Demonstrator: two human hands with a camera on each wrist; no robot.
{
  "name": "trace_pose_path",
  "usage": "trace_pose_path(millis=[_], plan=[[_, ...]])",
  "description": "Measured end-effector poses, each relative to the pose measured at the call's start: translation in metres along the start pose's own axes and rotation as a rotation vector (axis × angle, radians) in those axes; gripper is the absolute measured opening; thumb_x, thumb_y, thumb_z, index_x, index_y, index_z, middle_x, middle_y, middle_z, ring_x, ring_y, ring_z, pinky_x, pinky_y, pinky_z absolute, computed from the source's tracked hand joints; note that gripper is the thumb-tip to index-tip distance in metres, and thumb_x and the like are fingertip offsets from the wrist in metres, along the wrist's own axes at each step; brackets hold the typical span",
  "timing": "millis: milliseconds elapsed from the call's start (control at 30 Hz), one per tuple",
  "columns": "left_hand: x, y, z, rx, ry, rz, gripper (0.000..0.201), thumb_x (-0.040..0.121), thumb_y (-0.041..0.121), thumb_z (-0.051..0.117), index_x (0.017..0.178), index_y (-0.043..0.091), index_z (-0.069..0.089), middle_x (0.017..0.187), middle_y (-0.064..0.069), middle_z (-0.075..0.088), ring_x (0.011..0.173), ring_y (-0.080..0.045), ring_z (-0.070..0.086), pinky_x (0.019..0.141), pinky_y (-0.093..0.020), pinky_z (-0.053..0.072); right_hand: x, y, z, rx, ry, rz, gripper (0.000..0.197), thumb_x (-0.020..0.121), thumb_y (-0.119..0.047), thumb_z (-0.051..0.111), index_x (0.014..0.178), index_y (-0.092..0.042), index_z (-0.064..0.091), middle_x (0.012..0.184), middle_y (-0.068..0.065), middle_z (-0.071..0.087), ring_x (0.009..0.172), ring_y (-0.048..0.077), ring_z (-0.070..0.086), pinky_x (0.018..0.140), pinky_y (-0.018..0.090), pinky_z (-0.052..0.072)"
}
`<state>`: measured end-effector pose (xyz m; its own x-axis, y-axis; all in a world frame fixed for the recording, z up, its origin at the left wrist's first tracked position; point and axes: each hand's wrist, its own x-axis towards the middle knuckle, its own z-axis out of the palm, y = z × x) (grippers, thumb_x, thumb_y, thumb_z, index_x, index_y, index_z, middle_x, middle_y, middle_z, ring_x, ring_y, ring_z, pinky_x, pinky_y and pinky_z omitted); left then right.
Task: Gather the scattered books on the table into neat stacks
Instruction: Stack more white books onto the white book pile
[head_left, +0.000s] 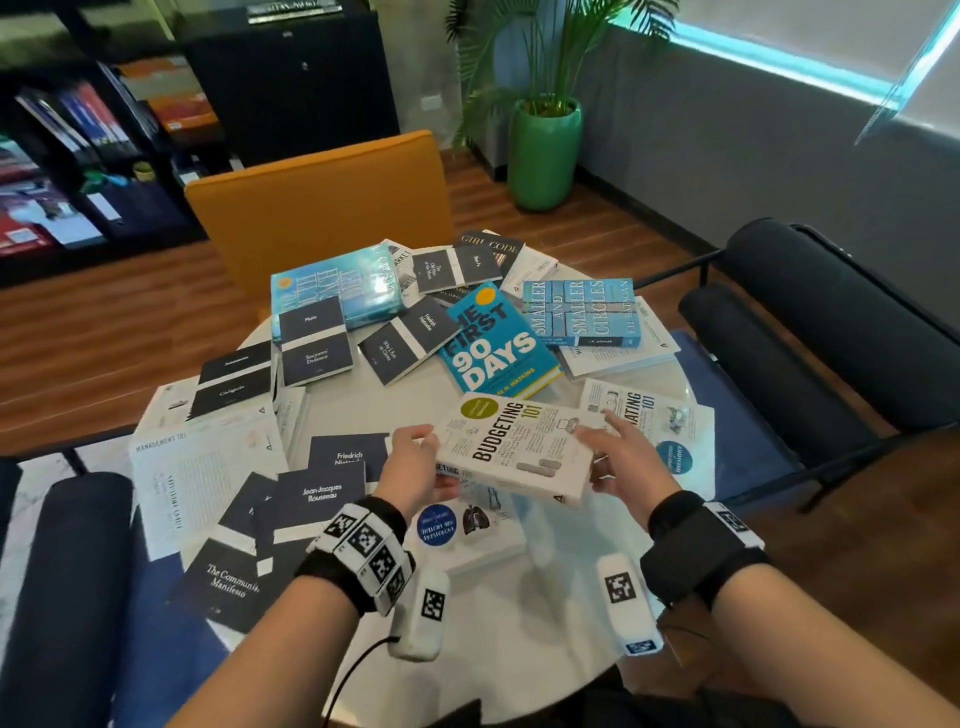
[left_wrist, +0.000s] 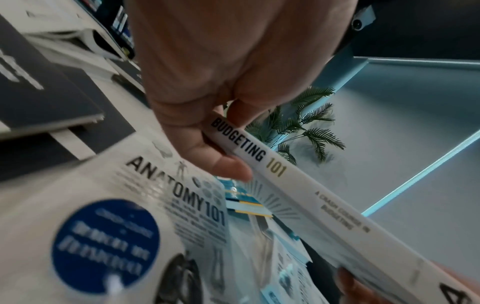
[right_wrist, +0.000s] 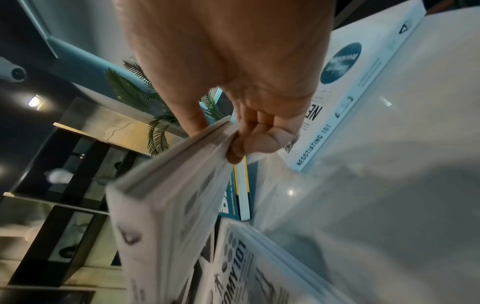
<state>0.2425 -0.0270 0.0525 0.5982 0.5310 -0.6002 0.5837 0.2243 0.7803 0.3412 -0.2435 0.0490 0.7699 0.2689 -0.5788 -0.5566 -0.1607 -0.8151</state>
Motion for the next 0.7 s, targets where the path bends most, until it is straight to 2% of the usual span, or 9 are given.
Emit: trace_pose_path(millis=[67,133,200,333,433,500,567,633,700], plan=[[0.006,0.0,-0.014,0.022,0.047,0.036,0.027,0.103,0.023,0.043,0.129,0.019,0.04,0.105,-0.014,0.062,0.073,-0.022,0.062,0.061,-0.033,0.06,-0.001,0.005,0.011,-0.058,-0.051,-0.004,0.042,0.09,-0.015,0.063,0.126,0.003,0.049,0.089,0.019,0.063,0.054,0.017,0.048,0.05,0.027,0.043],[0.017,-0.006,-0.025,0.067,0.065,0.076,0.054,0.095,0.022,0.061,0.14,0.015,0.033,0.118,-0.01,0.061,0.092,-0.023,0.066,0.077,-0.039,0.06,-0.003,0.012,0.023,-0.089,-0.108,-0.002,0.036,0.088,-0.007,0.065,0.12,0.007,0.054,0.086,0.019,0.064,0.055,0.017,0.05,0.049,0.026,0.047],[0.022,-0.014,-0.032,0.143,0.065,0.124,0.08,0.082,0.015,0.076,0.145,0.01,0.027,0.125,-0.003,0.057,0.112,-0.023,0.061,0.096,-0.045,0.053,-0.006,0.022,0.034,-0.167,-0.169,-0.016,0.035,0.085,-0.003,0.068,0.116,0.008,0.057,0.087,0.015,0.068,0.06,0.016,0.055,0.054,0.025,0.052],[0.03,-0.03,-0.036,0.357,0.053,0.203,0.079,0.076,0.014,0.077,0.142,0.014,0.035,0.128,0.008,0.055,0.128,-0.019,0.05,0.108,-0.046,0.042,-0.007,0.047,0.052,-0.442,-0.173,-0.017,0.057,0.072,-0.018,0.082,0.113,-0.002,0.045,0.103,0.008,0.063,0.08,0.016,0.065,0.064,0.029,0.056],[0.03,-0.035,-0.038,0.446,0.102,0.26,0.073,0.084,0.003,0.067,0.148,0.016,0.033,0.135,0.003,0.054,0.129,-0.02,0.049,0.112,-0.044,0.038,-0.013,0.056,0.061,-0.627,-0.172,-0.062,0.05,0.074,-0.025,0.081,0.101,-0.013,0.04,0.095,-0.002,0.054,0.082,0.008,0.056,0.063,0.02,0.043],[0.026,-0.038,-0.04,0.547,0.137,0.307,0.068,0.087,0.008,0.064,0.148,0.018,0.036,0.141,-0.005,0.052,0.134,-0.027,0.044,0.115,-0.044,0.033,-0.014,0.059,0.064,-0.681,-0.162,-0.114,0.051,0.075,-0.027,0.08,0.107,-0.015,0.042,0.1,-0.001,0.054,0.084,0.007,0.054,0.066,0.018,0.041],[0.018,-0.044,-0.041,0.65,0.119,0.332,0.063,0.09,0.022,0.064,0.147,0.019,0.038,0.145,-0.006,0.048,0.137,-0.028,0.037,0.118,-0.042,0.026,-0.014,0.061,0.065,-0.696,-0.16,-0.157,0.067,0.071,-0.03,0.081,0.122,-0.019,0.039,0.114,0.001,0.056,0.099,0.012,0.057,0.083,0.024,0.048],[0.005,-0.053,-0.044,0.691,0.049,0.347,0.075,0.084,0.039,0.07,0.148,0.02,0.036,0.147,-0.004,0.046,0.138,-0.026,0.035,0.118,-0.043,0.025,-0.015,0.063,0.064,-0.781,-0.182,-0.23,0.089,0.064,-0.038,0.082,0.136,-0.029,0.031,0.124,0.001,0.052,0.115,0.016,0.052,0.099,0.035,0.047],[-0.01,-0.062,-0.047,0.779,-0.051,0.384,0.1,0.07,0.051,0.08,0.151,0.021,0.03,0.153,0.001,0.035,0.14,-0.025,0.03,0.118,-0.042,0.024,-0.02,0.062,0.063,-0.928,-0.245,-0.301,0.1,0.06,-0.044,0.082,0.143,-0.037,0.025,0.122,0.0,0.042,0.116,0.015,0.042,0.104,0.035,0.042]])
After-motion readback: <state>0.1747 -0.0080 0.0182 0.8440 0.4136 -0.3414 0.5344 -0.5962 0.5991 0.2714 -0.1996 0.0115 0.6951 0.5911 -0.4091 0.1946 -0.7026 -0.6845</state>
